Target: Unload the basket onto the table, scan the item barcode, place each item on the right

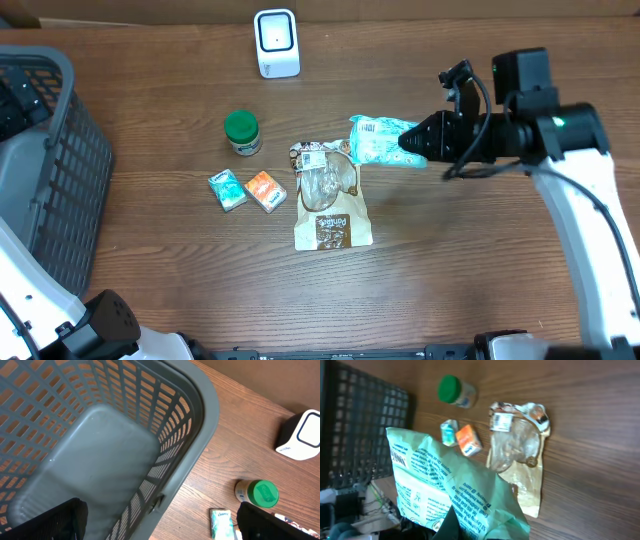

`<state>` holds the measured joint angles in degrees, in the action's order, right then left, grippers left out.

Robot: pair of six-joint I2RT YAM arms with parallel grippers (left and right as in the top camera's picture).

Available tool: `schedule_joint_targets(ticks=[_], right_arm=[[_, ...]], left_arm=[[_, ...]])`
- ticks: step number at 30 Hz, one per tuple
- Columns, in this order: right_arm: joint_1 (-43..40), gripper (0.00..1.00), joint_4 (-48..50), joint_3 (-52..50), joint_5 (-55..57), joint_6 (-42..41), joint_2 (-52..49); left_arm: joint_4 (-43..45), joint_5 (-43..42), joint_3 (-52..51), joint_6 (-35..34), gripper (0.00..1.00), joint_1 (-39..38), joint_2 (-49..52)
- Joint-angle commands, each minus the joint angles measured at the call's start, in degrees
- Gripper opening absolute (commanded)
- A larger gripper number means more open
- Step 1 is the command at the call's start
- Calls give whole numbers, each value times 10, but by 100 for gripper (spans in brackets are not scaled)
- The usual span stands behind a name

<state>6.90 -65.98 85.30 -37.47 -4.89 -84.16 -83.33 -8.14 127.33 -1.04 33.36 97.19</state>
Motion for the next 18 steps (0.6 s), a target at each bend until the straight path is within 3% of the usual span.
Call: schedule_joint_targets(ticks=[1, 8, 12, 18], right_arm=[[13, 4, -15, 12, 25, 4, 39], [38, 4, -53, 23, 55, 2, 53], [69, 4, -54, 45, 120, -44, 49], [128, 4, -113, 196, 229, -73, -32]], left_arm=[[0, -3, 3, 13, 100, -4, -5], [0, -3, 3, 13, 100, -4, -5], [0, -3, 3, 13, 99, -4, -5], [0, -3, 3, 13, 100, -4, -5]])
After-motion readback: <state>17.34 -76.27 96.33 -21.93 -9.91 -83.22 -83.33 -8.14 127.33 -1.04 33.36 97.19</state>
